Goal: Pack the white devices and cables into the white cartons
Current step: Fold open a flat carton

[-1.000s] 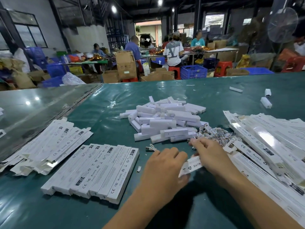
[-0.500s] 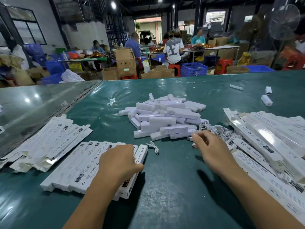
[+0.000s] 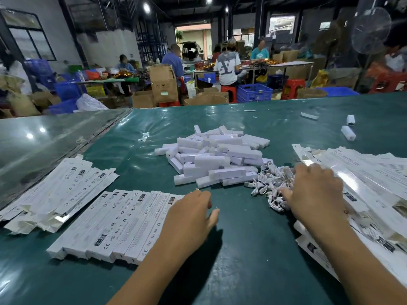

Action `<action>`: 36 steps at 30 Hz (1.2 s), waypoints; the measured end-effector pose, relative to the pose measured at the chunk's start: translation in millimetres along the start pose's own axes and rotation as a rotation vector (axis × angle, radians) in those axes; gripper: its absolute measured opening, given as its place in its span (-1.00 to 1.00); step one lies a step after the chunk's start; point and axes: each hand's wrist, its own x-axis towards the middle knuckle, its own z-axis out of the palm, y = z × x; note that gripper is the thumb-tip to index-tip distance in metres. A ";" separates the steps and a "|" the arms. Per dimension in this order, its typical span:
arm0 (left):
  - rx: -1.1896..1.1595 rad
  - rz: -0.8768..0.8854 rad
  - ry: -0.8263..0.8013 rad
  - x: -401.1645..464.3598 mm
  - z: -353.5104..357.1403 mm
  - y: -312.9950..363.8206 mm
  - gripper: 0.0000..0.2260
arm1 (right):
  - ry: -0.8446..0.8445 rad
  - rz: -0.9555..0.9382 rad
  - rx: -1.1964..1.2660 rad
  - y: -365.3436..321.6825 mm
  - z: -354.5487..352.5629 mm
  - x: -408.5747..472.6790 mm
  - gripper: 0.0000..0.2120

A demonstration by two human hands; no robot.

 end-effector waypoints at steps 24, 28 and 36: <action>-0.578 0.224 0.288 -12.5 -3.0 36.5 -0.16 | 0.355 -0.395 1.560 -41.4 -48.8 -52.3 -0.90; -0.481 0.161 0.369 -12.7 -5.7 31.3 -0.64 | 0.122 -0.381 1.703 -52.0 -34.5 -48.6 -0.93; -0.729 0.239 0.045 -10.0 -17.6 23.8 -0.68 | 0.175 -0.573 1.426 -38.1 -27.6 -36.8 -0.76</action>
